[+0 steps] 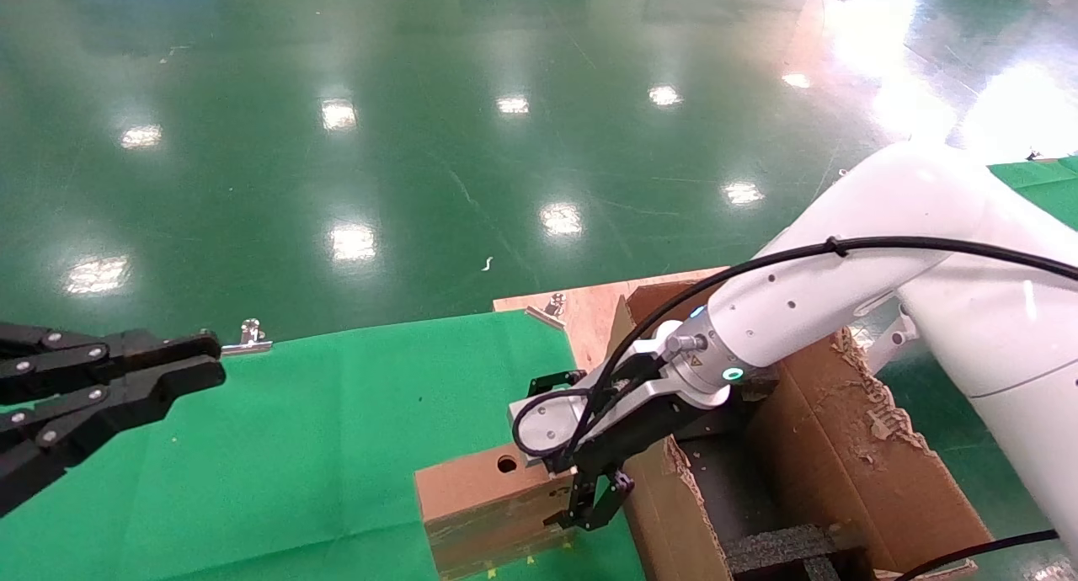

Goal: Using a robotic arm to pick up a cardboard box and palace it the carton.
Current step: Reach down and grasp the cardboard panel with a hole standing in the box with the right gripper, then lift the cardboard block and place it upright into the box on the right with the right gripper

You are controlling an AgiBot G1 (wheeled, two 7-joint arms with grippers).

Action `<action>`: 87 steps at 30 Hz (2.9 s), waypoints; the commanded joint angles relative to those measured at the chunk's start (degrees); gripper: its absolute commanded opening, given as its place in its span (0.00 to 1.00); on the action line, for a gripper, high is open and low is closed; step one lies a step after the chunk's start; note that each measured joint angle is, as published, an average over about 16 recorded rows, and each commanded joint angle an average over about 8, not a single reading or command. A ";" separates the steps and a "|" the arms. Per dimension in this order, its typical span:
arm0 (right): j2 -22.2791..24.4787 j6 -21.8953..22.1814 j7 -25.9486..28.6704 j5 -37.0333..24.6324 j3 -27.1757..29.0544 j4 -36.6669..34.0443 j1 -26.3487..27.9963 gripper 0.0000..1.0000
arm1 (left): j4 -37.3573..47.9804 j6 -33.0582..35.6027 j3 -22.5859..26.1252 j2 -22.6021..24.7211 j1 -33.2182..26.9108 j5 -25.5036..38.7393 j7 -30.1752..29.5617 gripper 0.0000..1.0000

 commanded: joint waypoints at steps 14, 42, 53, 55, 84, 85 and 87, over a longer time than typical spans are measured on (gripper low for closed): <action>0.24 -0.07 0.01 0.56 0.42 0.18 -0.27 0.00 | 0.00 0.00 0.00 0.00 0.00 0.00 0.00 1.00; 1.29 -0.08 0.14 3.72 2.10 -3.02 2.94 0.00 | 0.00 0.00 0.00 0.00 0.00 0.00 0.00 1.00; 4.66 -1.64 -1.99 8.86 2.33 -11.46 17.32 0.00 | 0.00 0.00 0.00 0.00 0.00 0.00 0.00 1.00; 5.52 -1.78 -2.45 9.71 1.26 -12.54 19.90 0.00 | 0.00 0.00 0.00 0.00 0.00 0.00 0.00 1.00; 35.69 -0.25 9.50 11.84 -13.65 -3.29 30.63 0.00 | 0.00 0.00 0.00 0.00 0.00 0.00 0.00 1.00; 36.94 0.02 10.08 11.90 -13.96 -2.75 30.11 0.00 | 0.00 0.00 0.00 0.00 0.00 0.00 0.00 1.00; 39.46 0.71 11.13 12.04 -14.60 -1.53 28.89 0.00 | 0.00 0.00 0.00 0.00 0.00 0.00 0.00 1.00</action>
